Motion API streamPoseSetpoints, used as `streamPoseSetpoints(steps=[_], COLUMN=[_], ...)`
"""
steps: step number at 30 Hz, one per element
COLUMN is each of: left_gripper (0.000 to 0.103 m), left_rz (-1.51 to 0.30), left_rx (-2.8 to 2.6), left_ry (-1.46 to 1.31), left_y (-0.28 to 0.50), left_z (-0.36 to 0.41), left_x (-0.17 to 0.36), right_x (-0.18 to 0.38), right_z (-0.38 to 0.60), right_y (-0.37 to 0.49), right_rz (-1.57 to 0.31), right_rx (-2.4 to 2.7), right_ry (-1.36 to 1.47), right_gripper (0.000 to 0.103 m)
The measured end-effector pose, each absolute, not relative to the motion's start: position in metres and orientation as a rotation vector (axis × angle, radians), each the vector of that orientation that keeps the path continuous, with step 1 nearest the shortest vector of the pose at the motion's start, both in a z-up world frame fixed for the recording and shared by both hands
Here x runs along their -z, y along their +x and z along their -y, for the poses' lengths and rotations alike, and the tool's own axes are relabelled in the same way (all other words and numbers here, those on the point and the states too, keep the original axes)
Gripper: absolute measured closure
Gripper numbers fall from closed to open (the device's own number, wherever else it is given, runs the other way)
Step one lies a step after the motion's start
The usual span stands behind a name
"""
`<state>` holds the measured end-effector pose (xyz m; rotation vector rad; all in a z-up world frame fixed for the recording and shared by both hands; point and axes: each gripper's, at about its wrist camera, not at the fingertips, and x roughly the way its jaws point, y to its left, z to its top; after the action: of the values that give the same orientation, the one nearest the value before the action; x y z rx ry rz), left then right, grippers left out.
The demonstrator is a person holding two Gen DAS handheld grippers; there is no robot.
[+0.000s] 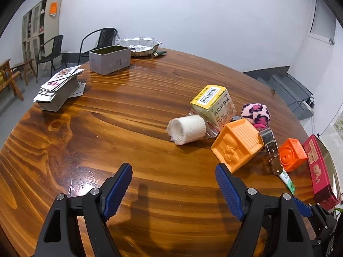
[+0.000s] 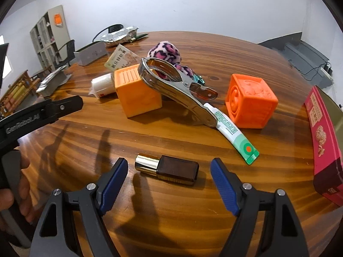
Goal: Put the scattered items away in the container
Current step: 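Grasp the black lipstick with the right gripper while the left gripper grasps the gauze roll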
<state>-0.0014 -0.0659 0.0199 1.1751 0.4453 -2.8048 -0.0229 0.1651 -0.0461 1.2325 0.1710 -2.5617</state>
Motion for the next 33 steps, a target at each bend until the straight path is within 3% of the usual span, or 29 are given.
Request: streamPoseSetpoints(steps=[4,6,21,33], left_gripper=[0.022,0.022,0.022,0.022], left_rz=[-0.420,-0.417,-0.252,-0.426], left_rx=[2.811,2.809,2.789,2.737], left_ry=[1.182,1.188,1.237,1.256], left_y=[0.000,-0.001,-0.031,-0.070], left_z=[0.064,0.064,0.053,0.061], left_x=[-0.018,-0.017,-0.007,-0.004], right_x=[0.051,0.052,0.050,0.050], right_z=[-0.162,-0.164,-0.187,-0.189], right_y=[-0.026,-0.027,-0.028,-0.030], right_rz=[-0.200,-0.187,-0.110,-0.099], right_rx=[2.575,2.568,2.564,2.554], right_ry=[1.239,1.246,1.238,1.240], right_gripper=[0.022,0.038,0.038,0.038])
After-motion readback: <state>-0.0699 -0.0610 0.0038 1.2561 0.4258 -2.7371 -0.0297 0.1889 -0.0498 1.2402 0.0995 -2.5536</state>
